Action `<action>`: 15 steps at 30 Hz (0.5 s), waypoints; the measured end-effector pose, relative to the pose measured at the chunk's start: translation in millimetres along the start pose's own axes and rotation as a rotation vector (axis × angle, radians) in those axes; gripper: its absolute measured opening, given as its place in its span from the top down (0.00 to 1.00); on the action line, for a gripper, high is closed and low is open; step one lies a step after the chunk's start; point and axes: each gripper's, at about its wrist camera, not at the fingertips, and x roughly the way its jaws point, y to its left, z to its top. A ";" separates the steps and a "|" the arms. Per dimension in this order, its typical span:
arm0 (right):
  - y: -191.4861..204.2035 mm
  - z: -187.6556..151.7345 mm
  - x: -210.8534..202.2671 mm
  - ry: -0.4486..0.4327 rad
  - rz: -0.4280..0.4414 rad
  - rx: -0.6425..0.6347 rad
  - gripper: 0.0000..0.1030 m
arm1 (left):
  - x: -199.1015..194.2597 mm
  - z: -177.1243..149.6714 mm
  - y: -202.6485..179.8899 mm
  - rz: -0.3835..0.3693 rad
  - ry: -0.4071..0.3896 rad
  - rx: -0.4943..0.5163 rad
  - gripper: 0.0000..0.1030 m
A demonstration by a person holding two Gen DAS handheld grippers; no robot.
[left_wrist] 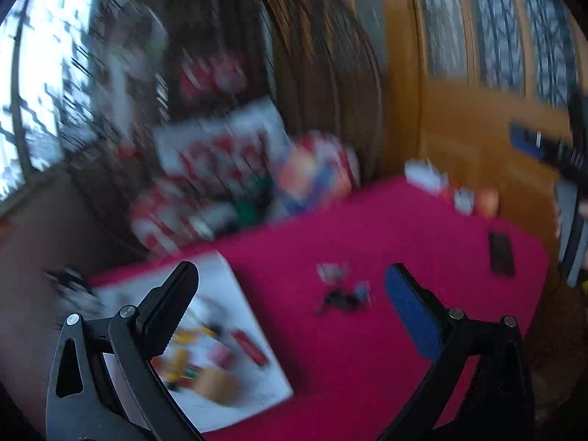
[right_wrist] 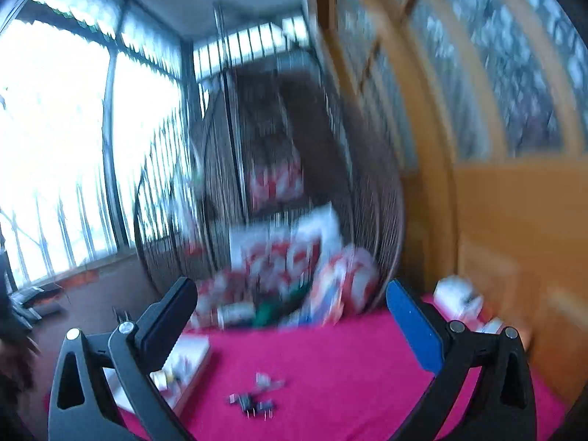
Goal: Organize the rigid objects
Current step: 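Swing both tools back toward the remaining objects on the table, then grasp the black phone charger with the left tool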
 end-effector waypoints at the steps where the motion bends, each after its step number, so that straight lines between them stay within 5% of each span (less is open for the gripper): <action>1: -2.7 -10.5 12.2 0.035 0.004 0.020 0.00 | 39.6 -9.2 -14.6 -0.033 0.069 0.008 0.01; 3: -12.9 -34.5 44.6 0.132 0.018 0.095 0.00 | 110.3 -29.8 -42.1 -0.080 0.186 0.010 0.01; 7: -35.3 -66.5 63.0 0.226 0.032 0.219 0.00 | 176.6 -49.7 -73.9 -0.137 0.290 0.006 0.01; 15: -83.0 -100.5 76.8 0.305 -0.009 0.372 0.00 | 225.8 -56.4 -80.2 -0.164 0.375 -0.054 0.01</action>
